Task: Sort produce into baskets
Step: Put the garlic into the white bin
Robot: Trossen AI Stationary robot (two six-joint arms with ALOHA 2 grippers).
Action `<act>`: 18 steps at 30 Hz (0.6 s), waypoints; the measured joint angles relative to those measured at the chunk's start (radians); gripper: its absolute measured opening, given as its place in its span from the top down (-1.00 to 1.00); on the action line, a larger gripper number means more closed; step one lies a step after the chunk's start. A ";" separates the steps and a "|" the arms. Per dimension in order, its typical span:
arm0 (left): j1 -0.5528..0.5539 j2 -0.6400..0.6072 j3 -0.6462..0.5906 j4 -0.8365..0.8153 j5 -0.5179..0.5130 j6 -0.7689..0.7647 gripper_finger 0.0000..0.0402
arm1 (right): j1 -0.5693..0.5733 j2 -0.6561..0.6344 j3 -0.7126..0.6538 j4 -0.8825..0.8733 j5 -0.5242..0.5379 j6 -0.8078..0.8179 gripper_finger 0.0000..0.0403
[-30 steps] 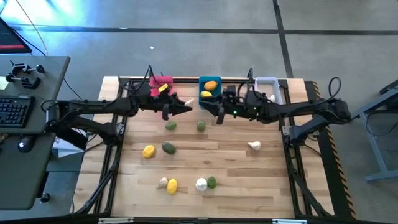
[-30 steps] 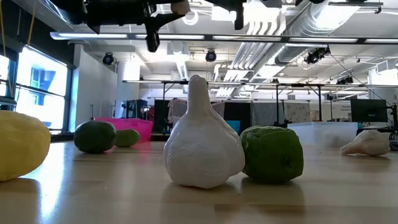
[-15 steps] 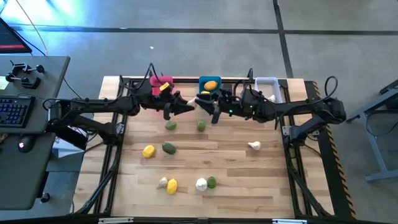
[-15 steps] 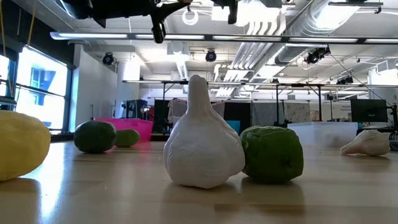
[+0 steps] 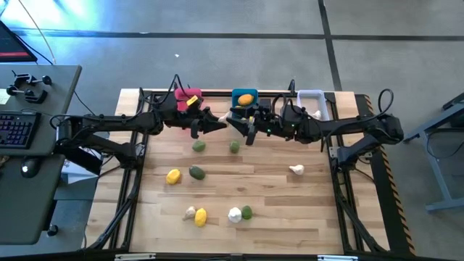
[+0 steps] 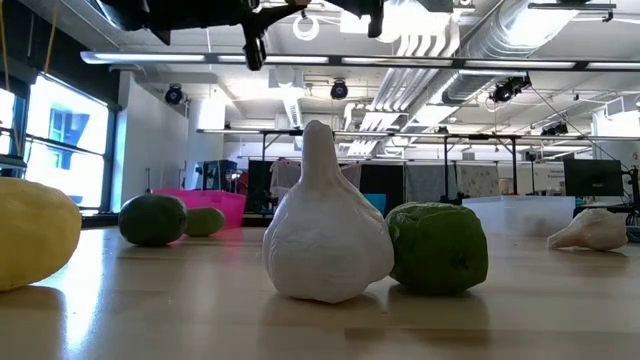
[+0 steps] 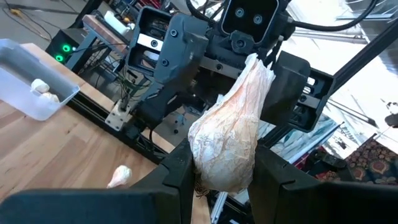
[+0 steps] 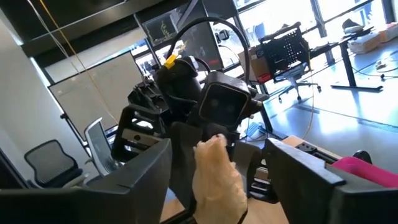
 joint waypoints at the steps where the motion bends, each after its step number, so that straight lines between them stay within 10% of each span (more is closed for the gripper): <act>1: 0.000 0.000 0.000 0.000 0.000 -0.004 0.56 | 0.000 0.000 0.000 0.000 -0.002 0.003 -0.24; 18: -0.001 0.000 0.000 0.009 -0.004 -0.034 0.56 | -0.002 0.000 0.000 0.000 -0.043 0.029 0.31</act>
